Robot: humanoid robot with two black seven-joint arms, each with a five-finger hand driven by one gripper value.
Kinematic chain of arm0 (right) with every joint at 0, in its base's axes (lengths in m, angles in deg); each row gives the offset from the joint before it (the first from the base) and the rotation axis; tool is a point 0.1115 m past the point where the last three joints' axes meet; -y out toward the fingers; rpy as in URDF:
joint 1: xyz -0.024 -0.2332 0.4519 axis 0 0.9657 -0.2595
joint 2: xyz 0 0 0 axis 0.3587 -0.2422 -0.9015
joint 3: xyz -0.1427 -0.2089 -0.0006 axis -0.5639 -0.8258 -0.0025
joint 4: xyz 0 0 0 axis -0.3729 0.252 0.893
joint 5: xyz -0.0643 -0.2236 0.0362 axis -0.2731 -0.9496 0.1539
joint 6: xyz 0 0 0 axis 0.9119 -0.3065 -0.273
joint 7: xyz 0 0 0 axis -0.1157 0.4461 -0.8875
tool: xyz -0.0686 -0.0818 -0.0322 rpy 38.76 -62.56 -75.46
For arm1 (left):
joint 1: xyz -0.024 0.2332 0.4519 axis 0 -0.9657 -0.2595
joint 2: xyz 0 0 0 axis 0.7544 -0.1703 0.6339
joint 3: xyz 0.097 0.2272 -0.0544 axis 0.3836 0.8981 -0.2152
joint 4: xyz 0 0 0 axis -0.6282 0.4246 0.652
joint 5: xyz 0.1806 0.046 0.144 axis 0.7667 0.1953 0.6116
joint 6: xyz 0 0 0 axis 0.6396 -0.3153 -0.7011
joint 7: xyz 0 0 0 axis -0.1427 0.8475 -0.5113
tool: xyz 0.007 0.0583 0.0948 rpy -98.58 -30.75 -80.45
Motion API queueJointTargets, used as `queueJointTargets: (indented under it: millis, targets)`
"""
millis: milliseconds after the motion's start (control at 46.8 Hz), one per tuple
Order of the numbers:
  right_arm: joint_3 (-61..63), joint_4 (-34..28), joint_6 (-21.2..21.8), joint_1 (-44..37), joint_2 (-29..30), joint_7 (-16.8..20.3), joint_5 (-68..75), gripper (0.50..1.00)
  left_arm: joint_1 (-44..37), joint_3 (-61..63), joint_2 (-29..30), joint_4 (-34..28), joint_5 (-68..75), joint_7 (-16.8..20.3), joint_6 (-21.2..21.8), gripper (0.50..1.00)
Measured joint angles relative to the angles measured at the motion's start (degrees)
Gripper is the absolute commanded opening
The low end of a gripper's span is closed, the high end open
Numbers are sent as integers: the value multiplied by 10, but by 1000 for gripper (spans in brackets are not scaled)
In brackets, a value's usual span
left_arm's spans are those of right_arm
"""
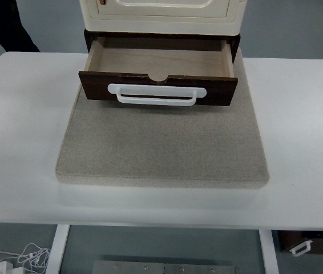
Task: Close drawer under combined cabinet
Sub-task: 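Reach the left hand over the open brown drawer toward its front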
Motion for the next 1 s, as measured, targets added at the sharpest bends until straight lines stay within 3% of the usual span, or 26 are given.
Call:
queueJointTargets:
  millis: [491,769,1004]
  targets:
    - [0,0,0,0,0,0,0,952,198,282,12,38,62,-8,-7,1000]
    - [0,0,0,0,0,0,0,952,233,370,11,52,186,-44,-74,1000]
    - [0,0,0,0,0,0,0,952,234,381,14,61,230,-103,-177,1000]
